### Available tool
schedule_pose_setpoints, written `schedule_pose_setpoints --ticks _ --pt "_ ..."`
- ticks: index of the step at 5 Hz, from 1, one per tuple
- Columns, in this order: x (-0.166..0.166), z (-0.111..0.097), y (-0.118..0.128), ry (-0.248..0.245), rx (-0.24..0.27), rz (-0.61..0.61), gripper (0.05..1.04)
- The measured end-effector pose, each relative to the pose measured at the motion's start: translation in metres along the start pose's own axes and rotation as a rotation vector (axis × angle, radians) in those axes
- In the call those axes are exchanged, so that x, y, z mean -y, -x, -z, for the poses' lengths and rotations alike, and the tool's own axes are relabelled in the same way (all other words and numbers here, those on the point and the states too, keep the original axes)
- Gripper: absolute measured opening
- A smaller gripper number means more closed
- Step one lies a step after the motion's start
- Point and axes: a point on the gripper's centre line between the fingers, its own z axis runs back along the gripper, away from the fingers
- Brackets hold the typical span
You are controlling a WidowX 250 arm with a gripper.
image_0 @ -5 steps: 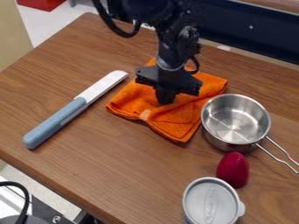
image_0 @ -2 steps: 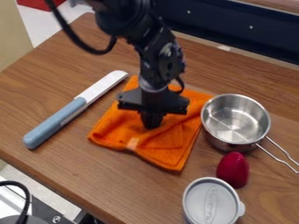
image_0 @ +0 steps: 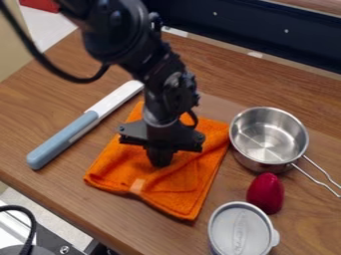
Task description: Move the orange cloth to bottom center
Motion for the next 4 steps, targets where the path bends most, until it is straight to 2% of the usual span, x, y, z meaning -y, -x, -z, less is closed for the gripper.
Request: schedule_pose_setpoints --ticks 2,3,4 --pt "-0.013 -0.009 0.028 -0.004 -0.025 0.053 0.052" --pt "-0.015 -0.010 0.031 0.000 -0.023 0.073 0.052" --pt "-0.015 -0.011 0.029 -0.004 -0.020 0.007 0.071"
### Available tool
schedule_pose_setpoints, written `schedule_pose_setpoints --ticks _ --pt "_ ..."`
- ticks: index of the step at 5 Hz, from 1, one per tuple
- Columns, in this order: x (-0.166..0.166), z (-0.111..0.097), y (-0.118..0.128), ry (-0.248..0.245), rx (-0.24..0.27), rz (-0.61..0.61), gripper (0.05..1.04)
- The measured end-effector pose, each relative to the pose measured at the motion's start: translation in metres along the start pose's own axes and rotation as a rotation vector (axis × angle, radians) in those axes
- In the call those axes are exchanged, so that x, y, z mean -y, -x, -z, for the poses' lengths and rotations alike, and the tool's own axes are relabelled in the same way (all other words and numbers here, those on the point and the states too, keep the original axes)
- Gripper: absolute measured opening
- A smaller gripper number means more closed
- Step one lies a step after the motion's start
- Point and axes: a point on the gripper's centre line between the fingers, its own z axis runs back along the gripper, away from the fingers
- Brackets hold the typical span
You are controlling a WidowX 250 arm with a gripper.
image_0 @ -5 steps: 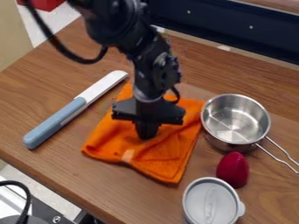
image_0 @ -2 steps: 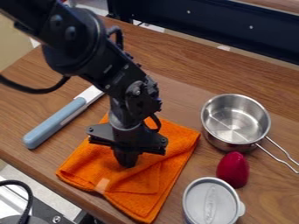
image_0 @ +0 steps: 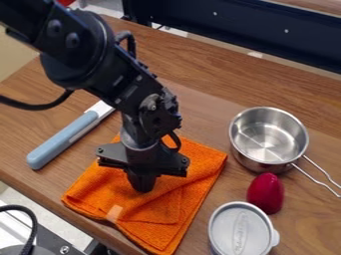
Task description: Move the orange cloth to bottom center
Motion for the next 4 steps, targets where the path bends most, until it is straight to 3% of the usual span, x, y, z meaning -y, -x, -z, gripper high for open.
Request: schedule_pose_setpoints --ticks 1,4 --pt "0.002 -0.010 -0.010 0.009 0.031 -0.075 0.207" --pt "0.002 -0.075 -0.016 0.095 0.017 -0.184 0.972"
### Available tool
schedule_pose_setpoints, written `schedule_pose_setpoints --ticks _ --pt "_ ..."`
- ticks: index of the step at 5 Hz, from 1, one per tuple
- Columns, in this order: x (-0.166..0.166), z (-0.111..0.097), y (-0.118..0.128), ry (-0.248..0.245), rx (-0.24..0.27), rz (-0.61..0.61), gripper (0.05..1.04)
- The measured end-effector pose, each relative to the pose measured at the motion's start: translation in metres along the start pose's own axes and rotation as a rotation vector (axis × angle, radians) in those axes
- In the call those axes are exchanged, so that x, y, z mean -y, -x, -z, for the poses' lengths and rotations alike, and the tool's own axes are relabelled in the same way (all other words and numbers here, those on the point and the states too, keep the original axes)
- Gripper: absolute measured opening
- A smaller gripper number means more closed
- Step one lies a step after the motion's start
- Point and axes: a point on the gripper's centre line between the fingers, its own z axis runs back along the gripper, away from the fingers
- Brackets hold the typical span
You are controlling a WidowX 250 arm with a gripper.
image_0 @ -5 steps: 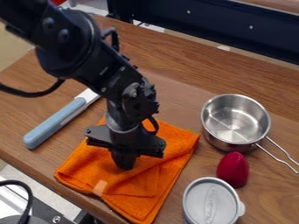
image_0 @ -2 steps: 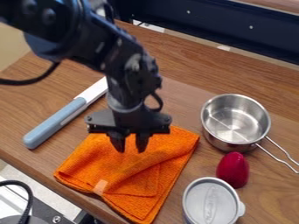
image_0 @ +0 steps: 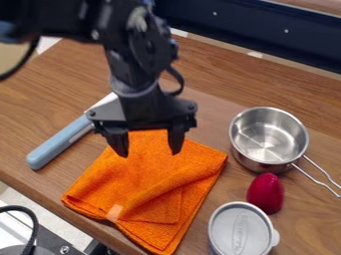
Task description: Move the orange cloth to bottom center
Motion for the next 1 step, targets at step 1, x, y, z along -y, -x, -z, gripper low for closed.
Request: schedule_pose_setpoints --ticks 1 --pt "0.0042 -0.0115 -0.0049 -0.018 -0.006 -0.018 0.997"
